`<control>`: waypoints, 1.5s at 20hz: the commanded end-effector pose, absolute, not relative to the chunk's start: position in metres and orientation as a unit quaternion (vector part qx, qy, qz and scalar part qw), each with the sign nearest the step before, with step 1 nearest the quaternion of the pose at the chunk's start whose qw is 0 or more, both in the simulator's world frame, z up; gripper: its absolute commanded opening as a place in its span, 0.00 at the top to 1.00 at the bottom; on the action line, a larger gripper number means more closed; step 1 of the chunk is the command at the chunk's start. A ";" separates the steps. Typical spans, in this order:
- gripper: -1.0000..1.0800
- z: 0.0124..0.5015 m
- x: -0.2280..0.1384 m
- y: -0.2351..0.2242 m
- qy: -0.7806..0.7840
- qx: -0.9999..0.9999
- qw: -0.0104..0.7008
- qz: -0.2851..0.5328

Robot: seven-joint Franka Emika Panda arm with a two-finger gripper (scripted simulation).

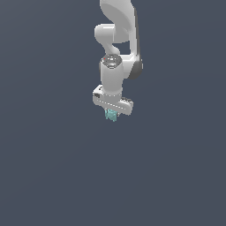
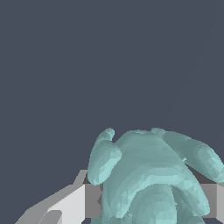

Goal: Pick up the object and move it to a goal position.

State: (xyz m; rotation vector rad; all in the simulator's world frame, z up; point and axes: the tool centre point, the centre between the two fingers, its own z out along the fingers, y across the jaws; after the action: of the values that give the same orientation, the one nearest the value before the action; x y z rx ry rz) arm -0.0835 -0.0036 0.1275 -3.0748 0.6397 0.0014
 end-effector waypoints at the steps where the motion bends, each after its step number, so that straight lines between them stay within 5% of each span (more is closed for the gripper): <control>1: 1.00 0.151 -0.089 -0.012 0.204 -0.979 0.001 0.000; 18: 1.00 0.314 -0.124 -0.069 0.204 -0.979 0.001 0.000; 30: 1.00 0.369 -0.132 -0.088 0.204 -0.979 0.000 0.000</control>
State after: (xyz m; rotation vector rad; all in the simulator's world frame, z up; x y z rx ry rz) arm -0.1314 -0.0866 0.3653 -3.0749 0.6420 -0.0013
